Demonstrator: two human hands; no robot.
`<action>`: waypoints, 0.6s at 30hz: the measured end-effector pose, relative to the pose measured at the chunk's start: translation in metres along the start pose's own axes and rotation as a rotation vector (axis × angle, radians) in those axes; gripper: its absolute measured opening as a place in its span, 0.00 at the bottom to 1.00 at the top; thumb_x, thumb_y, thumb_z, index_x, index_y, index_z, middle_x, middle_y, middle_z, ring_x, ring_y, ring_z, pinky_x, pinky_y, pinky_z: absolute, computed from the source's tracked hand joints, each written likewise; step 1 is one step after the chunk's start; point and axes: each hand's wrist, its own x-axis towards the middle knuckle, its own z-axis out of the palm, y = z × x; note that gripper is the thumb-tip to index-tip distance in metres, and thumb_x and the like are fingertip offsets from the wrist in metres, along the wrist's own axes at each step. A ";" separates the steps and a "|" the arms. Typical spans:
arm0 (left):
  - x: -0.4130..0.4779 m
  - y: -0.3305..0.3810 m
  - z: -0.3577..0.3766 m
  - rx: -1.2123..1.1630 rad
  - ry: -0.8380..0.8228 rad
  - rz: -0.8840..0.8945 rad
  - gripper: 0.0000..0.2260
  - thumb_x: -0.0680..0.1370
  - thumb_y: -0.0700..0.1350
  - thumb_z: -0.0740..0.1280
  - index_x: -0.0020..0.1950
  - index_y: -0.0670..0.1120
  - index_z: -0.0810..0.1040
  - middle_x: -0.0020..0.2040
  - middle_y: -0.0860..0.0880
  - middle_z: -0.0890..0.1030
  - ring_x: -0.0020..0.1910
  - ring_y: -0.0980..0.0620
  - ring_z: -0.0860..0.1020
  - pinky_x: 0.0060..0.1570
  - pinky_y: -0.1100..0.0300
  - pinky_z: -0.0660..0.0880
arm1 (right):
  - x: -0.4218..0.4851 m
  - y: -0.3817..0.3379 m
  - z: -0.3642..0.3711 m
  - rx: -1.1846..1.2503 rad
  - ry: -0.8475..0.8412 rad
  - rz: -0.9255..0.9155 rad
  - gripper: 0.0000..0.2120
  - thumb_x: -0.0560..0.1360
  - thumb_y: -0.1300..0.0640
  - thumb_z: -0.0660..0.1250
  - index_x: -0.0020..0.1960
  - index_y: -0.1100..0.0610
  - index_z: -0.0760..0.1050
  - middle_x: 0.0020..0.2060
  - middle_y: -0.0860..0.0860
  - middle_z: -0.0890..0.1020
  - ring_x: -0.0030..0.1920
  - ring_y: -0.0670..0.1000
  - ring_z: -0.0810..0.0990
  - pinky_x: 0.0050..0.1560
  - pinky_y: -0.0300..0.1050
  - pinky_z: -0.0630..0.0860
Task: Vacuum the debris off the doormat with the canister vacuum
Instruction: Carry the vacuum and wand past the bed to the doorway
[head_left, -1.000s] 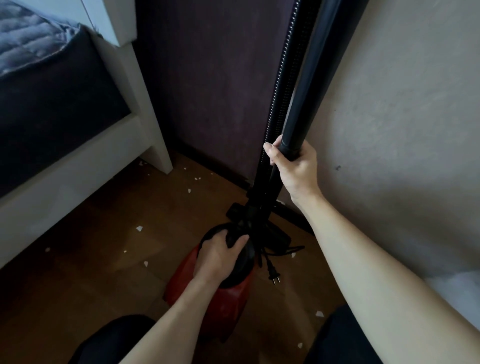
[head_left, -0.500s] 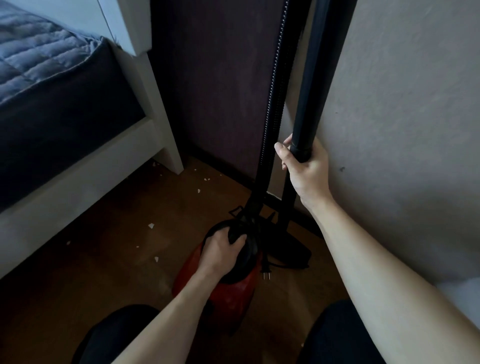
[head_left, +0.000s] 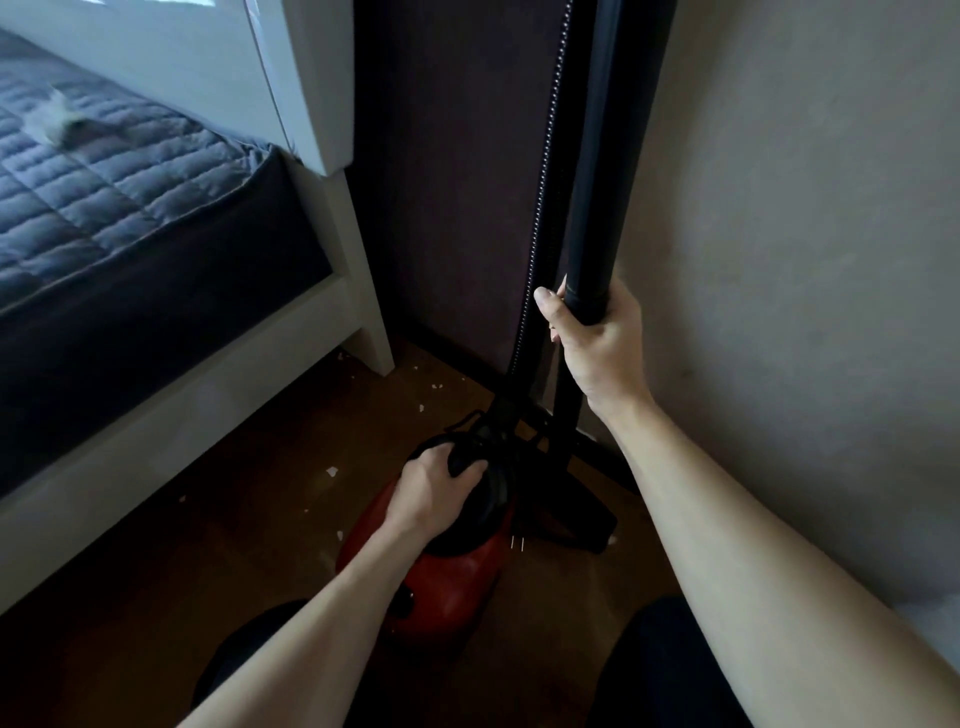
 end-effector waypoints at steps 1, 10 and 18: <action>-0.002 0.005 -0.007 0.008 0.010 0.012 0.09 0.81 0.53 0.67 0.57 0.50 0.80 0.47 0.51 0.83 0.42 0.54 0.83 0.33 0.65 0.77 | 0.003 -0.007 0.003 -0.008 0.006 -0.007 0.12 0.76 0.61 0.74 0.43 0.66 0.72 0.34 0.61 0.75 0.35 0.56 0.74 0.41 0.55 0.75; -0.050 0.099 -0.107 0.076 0.133 -0.036 0.13 0.79 0.57 0.68 0.54 0.48 0.80 0.45 0.51 0.83 0.41 0.53 0.82 0.43 0.51 0.81 | 0.052 -0.144 0.025 -0.026 -0.090 -0.005 0.11 0.77 0.61 0.74 0.42 0.62 0.73 0.33 0.56 0.76 0.34 0.52 0.76 0.43 0.44 0.75; -0.140 0.237 -0.259 0.070 0.187 -0.081 0.16 0.78 0.62 0.65 0.59 0.53 0.78 0.49 0.52 0.83 0.45 0.52 0.82 0.46 0.49 0.83 | 0.112 -0.359 0.044 0.047 -0.145 0.063 0.12 0.77 0.60 0.75 0.41 0.56 0.73 0.33 0.49 0.76 0.35 0.48 0.76 0.45 0.39 0.75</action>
